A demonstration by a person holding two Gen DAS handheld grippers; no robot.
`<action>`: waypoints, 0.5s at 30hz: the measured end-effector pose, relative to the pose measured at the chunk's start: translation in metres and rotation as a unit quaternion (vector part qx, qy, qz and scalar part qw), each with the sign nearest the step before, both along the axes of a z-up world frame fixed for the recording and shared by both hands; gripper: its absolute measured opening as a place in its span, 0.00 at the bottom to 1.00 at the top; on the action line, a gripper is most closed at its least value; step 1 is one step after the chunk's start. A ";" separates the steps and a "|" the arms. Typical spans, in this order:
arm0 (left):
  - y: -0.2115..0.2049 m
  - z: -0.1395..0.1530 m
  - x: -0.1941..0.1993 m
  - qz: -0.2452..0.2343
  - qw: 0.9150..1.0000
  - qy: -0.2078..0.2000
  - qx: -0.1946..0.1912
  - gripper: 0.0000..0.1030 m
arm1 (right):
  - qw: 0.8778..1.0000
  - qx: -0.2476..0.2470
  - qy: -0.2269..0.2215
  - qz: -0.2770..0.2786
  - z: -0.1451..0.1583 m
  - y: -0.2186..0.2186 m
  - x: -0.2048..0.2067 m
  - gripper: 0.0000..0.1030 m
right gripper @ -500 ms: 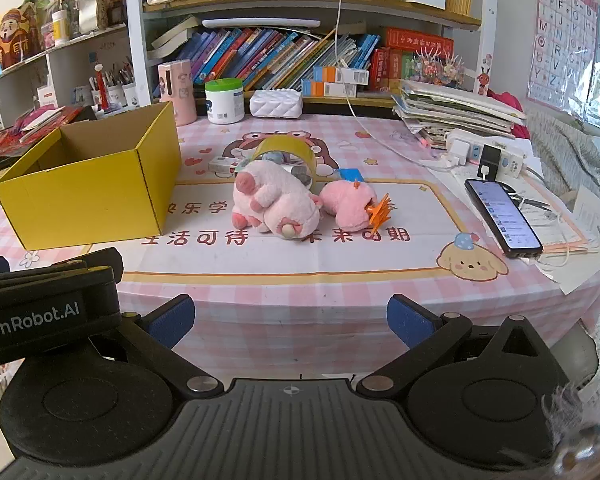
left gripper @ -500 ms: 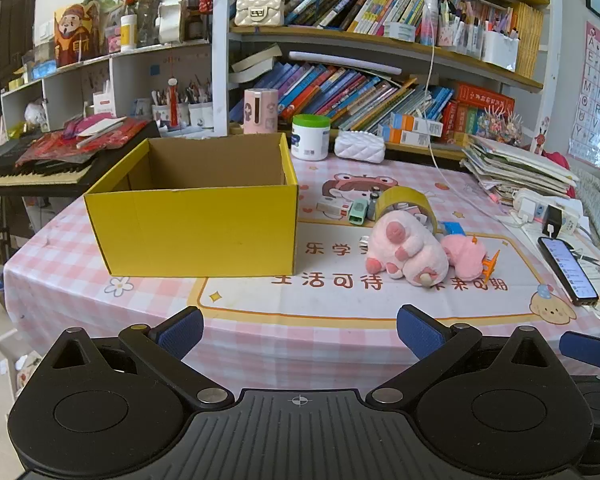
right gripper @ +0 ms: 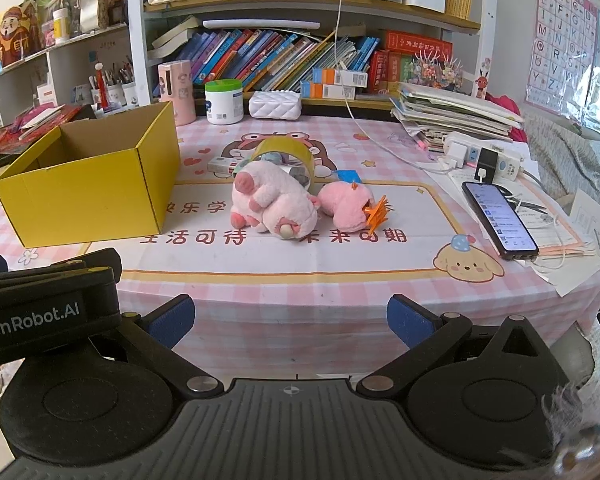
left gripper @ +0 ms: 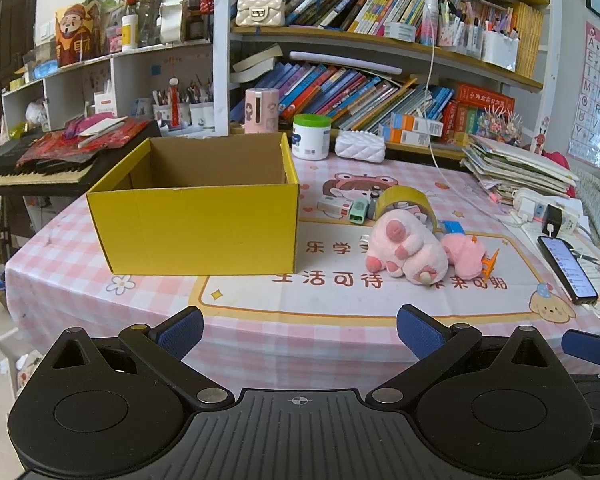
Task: Organize objects
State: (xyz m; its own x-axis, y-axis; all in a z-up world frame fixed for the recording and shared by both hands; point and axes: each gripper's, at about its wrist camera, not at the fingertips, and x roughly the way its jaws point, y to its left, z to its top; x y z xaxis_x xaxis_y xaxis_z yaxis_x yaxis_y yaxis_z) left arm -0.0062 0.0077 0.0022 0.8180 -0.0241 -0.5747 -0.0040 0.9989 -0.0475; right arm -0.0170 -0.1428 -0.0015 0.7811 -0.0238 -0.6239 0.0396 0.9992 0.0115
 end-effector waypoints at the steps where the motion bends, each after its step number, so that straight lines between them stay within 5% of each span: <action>1: 0.000 0.000 0.000 0.000 1.000 0.000 0.000 1.00 | 1.000 0.000 0.000 0.000 0.000 0.000 0.000 1.00; 15: 0.000 0.001 0.000 0.000 1.000 0.000 0.000 1.00 | 1.000 -0.001 -0.002 0.000 0.000 0.001 -0.002 1.00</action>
State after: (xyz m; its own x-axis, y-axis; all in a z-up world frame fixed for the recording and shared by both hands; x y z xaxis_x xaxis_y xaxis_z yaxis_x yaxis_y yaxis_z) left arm -0.0063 0.0076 0.0032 0.8181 -0.0238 -0.5746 -0.0044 0.9988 -0.0477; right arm -0.0191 -0.1422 -0.0010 0.7833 -0.0248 -0.6212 0.0393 0.9992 0.0097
